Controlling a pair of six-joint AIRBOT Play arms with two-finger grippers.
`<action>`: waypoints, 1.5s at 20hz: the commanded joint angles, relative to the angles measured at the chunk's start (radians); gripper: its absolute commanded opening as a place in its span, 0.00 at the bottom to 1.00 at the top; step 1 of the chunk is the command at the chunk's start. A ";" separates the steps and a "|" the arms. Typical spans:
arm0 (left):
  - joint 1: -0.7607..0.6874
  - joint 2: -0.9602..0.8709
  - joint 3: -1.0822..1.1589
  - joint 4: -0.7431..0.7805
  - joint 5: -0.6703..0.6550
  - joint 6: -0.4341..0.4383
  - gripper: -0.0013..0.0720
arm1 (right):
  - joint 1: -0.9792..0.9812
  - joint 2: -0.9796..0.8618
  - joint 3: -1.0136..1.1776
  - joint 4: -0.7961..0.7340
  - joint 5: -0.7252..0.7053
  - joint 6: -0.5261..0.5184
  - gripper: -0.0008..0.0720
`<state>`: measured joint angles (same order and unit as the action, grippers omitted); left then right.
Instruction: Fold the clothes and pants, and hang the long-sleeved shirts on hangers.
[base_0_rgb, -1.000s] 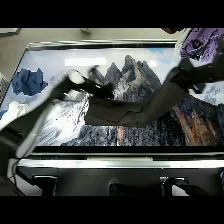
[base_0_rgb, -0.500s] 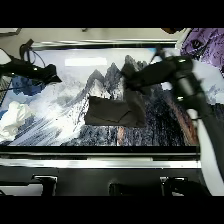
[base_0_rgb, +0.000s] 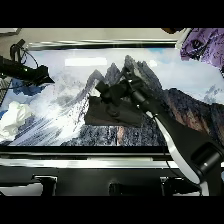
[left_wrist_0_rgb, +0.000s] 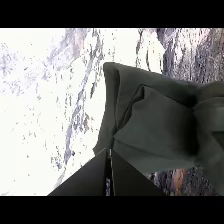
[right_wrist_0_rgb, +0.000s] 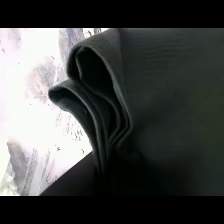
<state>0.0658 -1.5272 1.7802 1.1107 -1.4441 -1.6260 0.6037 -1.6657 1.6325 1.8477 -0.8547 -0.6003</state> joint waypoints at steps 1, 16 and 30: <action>0.002 0.001 -0.001 0.001 -0.003 0.004 0.04 | 0.018 -0.069 0.001 0.029 0.069 0.014 0.05; 0.003 0.001 -0.001 0.001 -0.004 0.004 0.04 | -0.229 0.105 0.002 0.175 -0.135 -0.343 0.77; 0.018 0.024 0.000 0.000 -0.004 0.003 0.04 | -0.790 0.031 -0.357 0.514 -0.422 -1.122 0.76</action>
<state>0.0818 -1.5059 1.7798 1.1110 -1.4483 -1.6222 -0.1799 -1.5833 1.3640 2.2684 -1.2762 -1.5547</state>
